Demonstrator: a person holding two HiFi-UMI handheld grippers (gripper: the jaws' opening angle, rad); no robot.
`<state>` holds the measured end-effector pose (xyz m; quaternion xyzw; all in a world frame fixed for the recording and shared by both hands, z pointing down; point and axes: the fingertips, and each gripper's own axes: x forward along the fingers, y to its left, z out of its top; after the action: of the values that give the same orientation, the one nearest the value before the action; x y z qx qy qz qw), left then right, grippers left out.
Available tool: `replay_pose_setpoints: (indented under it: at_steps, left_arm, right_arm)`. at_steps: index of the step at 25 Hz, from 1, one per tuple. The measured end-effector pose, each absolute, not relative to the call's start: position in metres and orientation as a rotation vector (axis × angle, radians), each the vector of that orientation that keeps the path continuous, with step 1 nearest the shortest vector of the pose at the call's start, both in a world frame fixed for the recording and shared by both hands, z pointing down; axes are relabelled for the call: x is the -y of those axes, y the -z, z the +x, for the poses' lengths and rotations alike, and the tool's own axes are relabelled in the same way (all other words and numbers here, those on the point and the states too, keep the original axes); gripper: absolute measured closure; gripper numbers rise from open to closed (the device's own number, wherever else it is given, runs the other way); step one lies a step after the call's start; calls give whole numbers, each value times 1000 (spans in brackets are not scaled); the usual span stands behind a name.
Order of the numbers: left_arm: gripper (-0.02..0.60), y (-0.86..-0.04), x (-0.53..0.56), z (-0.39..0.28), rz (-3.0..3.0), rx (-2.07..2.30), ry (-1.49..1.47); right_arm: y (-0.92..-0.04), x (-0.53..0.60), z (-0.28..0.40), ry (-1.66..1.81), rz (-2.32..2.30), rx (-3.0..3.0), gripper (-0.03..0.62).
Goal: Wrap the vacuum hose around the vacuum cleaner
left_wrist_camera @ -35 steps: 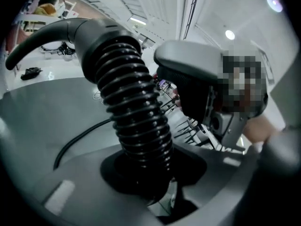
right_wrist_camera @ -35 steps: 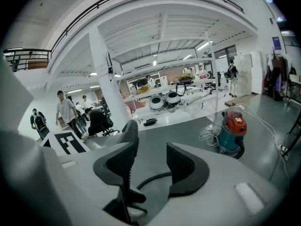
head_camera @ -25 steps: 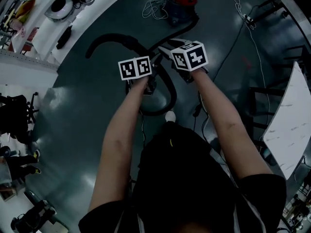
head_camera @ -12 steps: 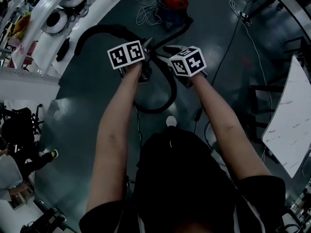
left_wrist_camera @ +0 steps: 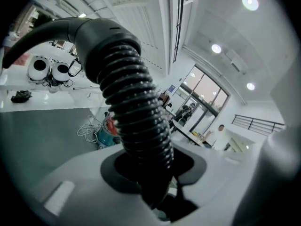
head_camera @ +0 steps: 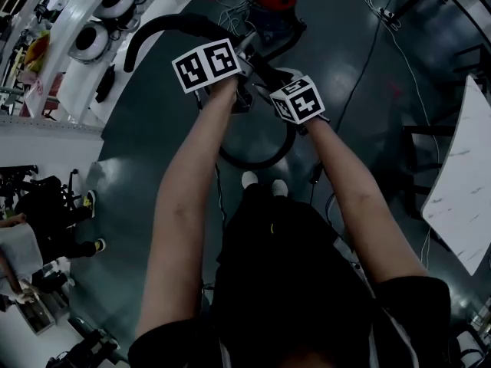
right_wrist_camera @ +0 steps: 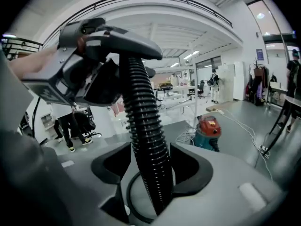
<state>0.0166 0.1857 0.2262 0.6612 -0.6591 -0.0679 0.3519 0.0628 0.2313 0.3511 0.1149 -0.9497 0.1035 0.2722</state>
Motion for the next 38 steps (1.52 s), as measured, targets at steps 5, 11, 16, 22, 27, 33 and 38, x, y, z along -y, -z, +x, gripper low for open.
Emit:
replay_pose_setpoints:
  at_steps: [5, 11, 16, 22, 27, 33, 38]
  left_arm:
    - [445, -217, -178, 27, 1745, 1650, 256]
    - [417, -208, -158, 31, 1787, 1571, 369]
    - [397, -211, -148, 19, 1820, 1510, 434]
    - [371, -210, -135, -9, 1837, 1431, 554]
    - [339, -223, -125, -40, 1780, 1376, 692]
    - [267, -227, -126, -62, 1862, 1262, 632]
    - [238, -230, -133, -68, 1972, 1265, 432]
  right_arm:
    - [-347, -209, 77, -176, 479, 2501, 406]
    - [-327, -177, 98, -13, 605, 2492, 422]
    - [-319, -166, 94, 79, 610, 2473, 429]
    - [-305, -153, 78, 158, 584, 2459, 431]
    - [-302, -143, 62, 203, 574, 2444, 431]
    - [-285, -132, 36, 227, 614, 2431, 431]
    - [-274, -121, 23, 263, 644, 2411, 433]
